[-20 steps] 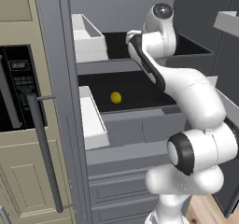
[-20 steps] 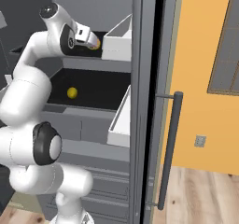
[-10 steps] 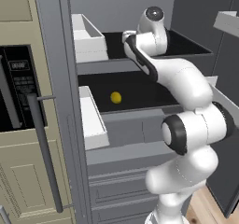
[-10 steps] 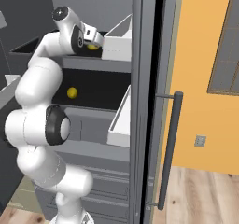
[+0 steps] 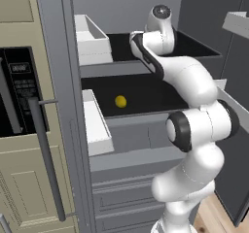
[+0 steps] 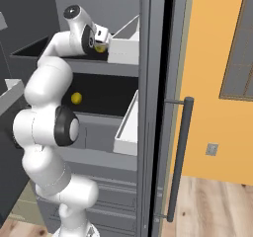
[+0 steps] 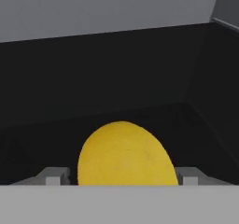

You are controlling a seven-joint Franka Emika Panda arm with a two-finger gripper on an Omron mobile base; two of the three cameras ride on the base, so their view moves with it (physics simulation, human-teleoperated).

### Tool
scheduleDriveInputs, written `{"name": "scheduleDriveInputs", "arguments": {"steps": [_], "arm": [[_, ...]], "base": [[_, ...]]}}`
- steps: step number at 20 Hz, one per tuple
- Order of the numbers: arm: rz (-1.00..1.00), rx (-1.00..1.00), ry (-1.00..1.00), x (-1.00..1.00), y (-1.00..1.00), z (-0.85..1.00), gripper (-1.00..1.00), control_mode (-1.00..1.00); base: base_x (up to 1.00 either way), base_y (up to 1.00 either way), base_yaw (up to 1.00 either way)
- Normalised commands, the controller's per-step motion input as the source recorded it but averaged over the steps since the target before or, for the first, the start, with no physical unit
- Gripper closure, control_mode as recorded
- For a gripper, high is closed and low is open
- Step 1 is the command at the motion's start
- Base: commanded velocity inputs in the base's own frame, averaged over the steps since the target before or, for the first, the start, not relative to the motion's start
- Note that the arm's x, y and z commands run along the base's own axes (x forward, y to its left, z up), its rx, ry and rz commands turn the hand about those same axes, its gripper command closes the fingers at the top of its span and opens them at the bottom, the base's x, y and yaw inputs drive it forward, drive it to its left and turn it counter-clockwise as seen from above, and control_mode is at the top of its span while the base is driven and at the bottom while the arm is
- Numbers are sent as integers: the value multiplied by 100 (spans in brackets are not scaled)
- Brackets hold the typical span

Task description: Grab the lemons from the fridge, place them in the blender, close the lid, and turn on the blender to create a marinade.

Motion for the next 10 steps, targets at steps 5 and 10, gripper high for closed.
{"name": "scheduleDriveInputs", "arguments": {"steps": [5, 10], "arm": [[0, 1, 0, -1, -16, -34, 100, -100], [0, 0, -6, -21, 0, -6, 100, -100]], "base": [[0, 0, 0], [0, 0, 0]]}}
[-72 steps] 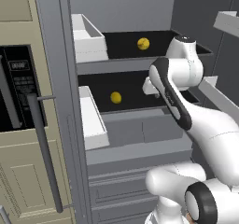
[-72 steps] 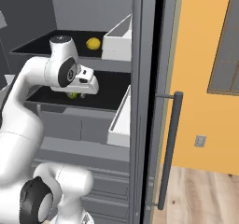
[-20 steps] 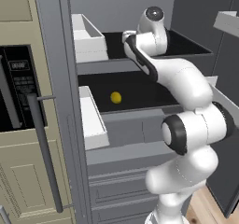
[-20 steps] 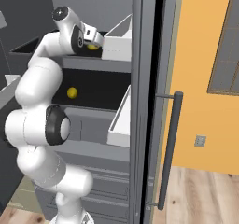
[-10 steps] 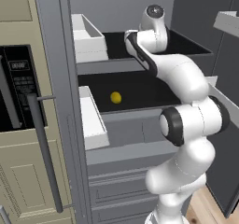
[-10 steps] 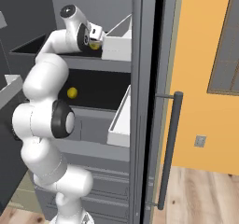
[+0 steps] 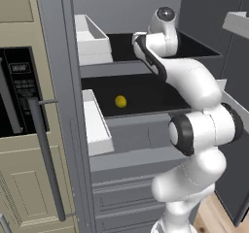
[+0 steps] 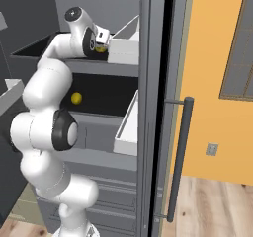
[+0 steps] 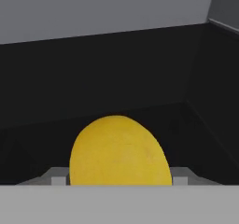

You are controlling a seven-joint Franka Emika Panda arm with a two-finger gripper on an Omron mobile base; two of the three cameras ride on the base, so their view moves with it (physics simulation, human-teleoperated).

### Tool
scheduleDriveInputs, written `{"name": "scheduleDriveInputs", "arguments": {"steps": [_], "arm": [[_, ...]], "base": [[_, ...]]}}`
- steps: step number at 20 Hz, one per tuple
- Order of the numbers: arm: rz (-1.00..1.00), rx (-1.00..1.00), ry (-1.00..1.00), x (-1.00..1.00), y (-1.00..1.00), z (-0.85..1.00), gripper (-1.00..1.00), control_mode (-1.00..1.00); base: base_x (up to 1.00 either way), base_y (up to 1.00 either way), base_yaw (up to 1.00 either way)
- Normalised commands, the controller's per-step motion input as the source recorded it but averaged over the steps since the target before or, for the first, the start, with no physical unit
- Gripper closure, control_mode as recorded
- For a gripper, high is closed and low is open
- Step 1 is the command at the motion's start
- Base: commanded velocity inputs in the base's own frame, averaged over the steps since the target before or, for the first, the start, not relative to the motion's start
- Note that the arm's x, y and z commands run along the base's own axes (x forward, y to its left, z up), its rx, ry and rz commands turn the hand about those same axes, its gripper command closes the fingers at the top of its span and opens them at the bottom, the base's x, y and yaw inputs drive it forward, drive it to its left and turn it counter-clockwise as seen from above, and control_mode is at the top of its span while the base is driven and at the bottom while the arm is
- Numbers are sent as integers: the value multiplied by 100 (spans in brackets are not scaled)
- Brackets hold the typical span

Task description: Grab the lemons from the fridge, place them in the blender, close the lid, and turn on the blender to create a marinade.

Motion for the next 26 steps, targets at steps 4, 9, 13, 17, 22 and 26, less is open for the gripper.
{"name": "scheduleDriveInputs", "arguments": {"steps": [4, 9, 13, 17, 22, 26], "arm": [[6, 0, -22, -91, 0, 0, 100, -100], [11, 3, -42, -100, 0, 11, 100, -100], [10, 4, -37, -100, -2, 42, 100, -100], [9, 1, -10, -100, -12, 74, 100, -100], [9, -3, 6, -100, -3, 32, 100, -100], [5, -15, 30, -100, -1, -28, 100, -100]], "base": [[0, 0, 0], [0, 0, 0], [0, 0, 0], [0, 0, 0], [0, 0, 0], [0, 0, 0]]}}
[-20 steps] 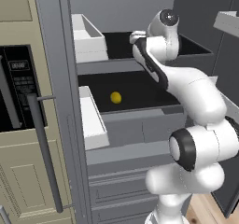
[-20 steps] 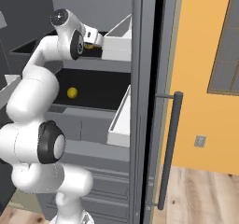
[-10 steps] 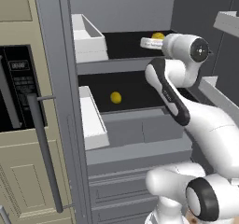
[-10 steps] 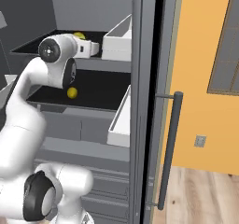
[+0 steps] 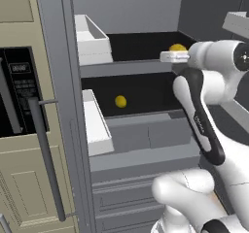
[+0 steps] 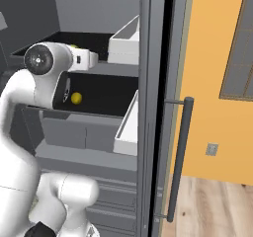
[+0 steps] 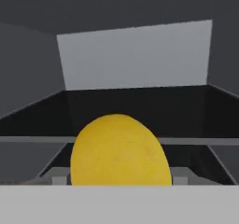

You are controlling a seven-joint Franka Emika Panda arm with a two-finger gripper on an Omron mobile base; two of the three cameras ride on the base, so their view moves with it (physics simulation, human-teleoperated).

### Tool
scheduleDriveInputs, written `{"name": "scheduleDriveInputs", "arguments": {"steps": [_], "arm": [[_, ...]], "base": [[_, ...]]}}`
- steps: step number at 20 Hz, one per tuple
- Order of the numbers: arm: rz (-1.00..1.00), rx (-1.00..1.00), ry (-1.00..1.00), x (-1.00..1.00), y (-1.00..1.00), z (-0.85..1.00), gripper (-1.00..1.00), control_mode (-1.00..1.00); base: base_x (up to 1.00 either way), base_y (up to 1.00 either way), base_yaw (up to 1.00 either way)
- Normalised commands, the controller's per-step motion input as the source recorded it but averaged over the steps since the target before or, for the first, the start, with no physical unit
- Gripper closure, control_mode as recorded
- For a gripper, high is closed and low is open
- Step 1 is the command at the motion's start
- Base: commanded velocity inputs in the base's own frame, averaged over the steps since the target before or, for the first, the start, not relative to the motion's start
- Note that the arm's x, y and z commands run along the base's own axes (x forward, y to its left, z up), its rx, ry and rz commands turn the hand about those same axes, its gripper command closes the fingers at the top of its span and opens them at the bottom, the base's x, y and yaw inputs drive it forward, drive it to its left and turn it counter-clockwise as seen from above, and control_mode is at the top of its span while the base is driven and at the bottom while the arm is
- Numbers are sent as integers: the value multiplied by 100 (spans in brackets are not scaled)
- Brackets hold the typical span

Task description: Grab the lemons from the fridge, place them in the blender, close the lid, and turn on the blender to create a marinade.

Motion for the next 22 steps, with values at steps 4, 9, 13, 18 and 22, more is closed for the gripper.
{"name": "scheduleDriveInputs", "arguments": {"steps": [4, 9, 13, 18, 22], "arm": [[1, -27, 49, -100, -1, -89, 100, -100], [0, -32, 46, -100, -1, -100, 100, -100], [0, -17, 2, -73, -5, -54, 100, -100], [0, 0, 2, -2, -1, -2, 100, -100], [0, 1, -9, -26, -5, 0, 100, -100]], "base": [[0, 0, 0], [0, 0, 0], [0, 0, 0], [0, 0, 0], [0, 0, 0]]}}
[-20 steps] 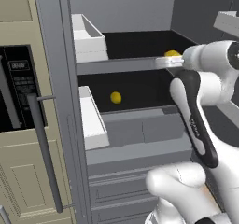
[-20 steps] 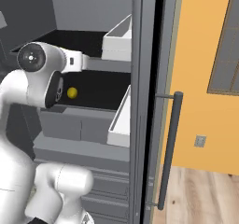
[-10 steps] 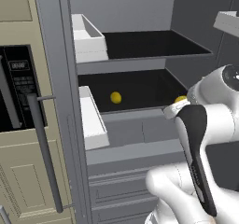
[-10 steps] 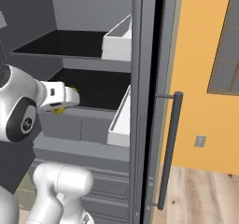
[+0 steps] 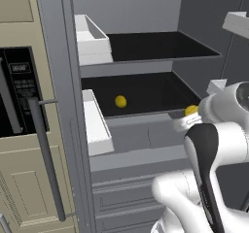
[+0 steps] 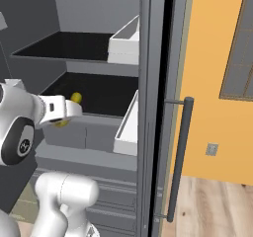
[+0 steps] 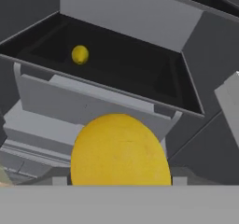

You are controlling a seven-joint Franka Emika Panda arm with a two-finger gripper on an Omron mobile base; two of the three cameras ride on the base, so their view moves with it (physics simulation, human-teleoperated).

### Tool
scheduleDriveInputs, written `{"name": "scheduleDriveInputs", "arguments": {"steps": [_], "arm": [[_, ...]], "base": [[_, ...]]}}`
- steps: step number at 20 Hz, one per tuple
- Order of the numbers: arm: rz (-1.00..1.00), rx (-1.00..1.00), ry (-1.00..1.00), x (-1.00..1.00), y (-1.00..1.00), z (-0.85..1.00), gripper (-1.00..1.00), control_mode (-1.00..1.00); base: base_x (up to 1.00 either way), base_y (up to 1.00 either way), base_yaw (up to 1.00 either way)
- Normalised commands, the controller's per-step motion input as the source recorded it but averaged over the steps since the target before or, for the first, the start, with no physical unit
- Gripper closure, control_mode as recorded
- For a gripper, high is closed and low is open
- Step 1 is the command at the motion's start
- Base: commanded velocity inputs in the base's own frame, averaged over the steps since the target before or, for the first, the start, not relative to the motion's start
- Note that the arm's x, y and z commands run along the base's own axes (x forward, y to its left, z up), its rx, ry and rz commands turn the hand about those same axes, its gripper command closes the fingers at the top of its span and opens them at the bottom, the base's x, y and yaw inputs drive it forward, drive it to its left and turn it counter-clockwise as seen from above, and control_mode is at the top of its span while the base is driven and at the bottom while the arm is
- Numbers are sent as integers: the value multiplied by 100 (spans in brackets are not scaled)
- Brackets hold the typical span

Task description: Grab the lemons from the fridge, place them in the blender, close the lid, and turn on the blender to create a marinade.

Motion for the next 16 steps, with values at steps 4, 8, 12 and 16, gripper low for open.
{"name": "scheduleDriveInputs", "arguments": {"steps": [4, 8, 12, 16], "arm": [[0, 1, -7, -14, -3, 1, 100, -100], [1, 0, -1, -13, 0, 0, 100, -100], [0, 0, 0, 0, 0, 0, 100, 100], [0, 0, 0, 0, 0, 0, 100, 100]], "base": [[0, 0, 0], [0, 0, 0], [-70, -1, 19], [-99, -10, 43]]}}
